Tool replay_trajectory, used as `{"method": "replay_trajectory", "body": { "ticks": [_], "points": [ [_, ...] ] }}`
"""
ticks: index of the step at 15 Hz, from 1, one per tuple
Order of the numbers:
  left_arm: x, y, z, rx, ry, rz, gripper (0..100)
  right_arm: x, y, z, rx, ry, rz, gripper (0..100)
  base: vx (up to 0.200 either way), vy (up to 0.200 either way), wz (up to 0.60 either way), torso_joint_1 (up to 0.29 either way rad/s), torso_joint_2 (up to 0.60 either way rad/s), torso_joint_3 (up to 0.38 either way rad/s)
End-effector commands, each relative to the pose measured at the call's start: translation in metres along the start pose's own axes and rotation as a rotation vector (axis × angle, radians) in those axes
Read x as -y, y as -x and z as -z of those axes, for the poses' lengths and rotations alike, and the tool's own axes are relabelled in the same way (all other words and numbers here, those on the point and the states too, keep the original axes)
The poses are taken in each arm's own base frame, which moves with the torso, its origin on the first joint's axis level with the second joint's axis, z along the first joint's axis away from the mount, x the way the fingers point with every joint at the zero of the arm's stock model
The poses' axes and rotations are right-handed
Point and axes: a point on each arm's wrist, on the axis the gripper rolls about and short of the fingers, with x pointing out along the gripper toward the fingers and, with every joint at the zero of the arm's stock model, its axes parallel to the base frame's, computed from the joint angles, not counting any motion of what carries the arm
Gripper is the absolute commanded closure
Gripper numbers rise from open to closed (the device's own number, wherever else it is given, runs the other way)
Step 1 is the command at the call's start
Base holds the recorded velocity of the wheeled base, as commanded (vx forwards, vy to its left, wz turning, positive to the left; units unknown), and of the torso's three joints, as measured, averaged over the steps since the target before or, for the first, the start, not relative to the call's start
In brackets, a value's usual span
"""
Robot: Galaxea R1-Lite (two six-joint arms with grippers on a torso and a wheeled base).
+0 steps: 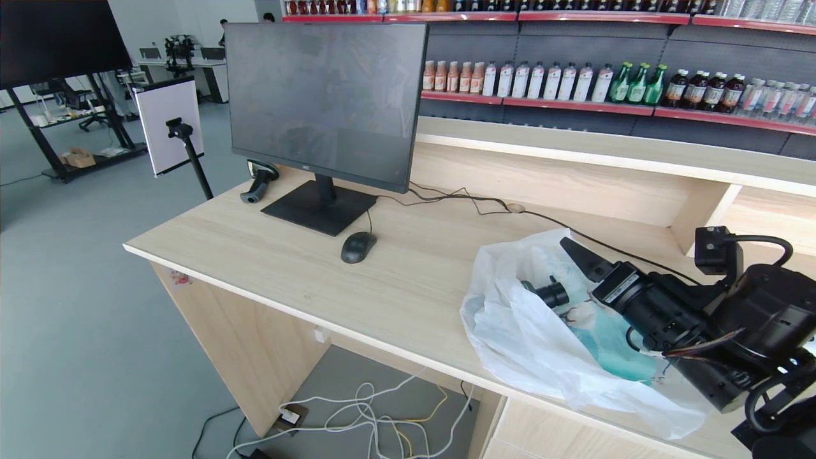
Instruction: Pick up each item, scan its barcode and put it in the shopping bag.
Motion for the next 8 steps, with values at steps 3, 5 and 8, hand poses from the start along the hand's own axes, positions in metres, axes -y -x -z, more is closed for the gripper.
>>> {"method": "replay_trajectory", "body": {
  "ticks": [3,5,8],
  "points": [
    [0.000,0.000,0.000,-0.003,0.001,-0.001,0,-0.022,0.013,-0.027,0.100,0.135,-0.096,0,0.000,0.000,0.00,0.000,0.00,0.000],
    [0.000,0.000,0.000,-0.003,0.002,-0.002,0,-0.030,0.030,-0.042,0.143,0.245,-0.168,0,0.000,0.000,0.00,0.000,0.00,0.000],
    [0.000,0.000,0.000,-0.003,0.002,-0.001,0,-0.028,0.087,-0.049,0.144,0.419,-0.252,0,0.000,0.000,0.00,0.000,0.00,0.000]
  ]
}}
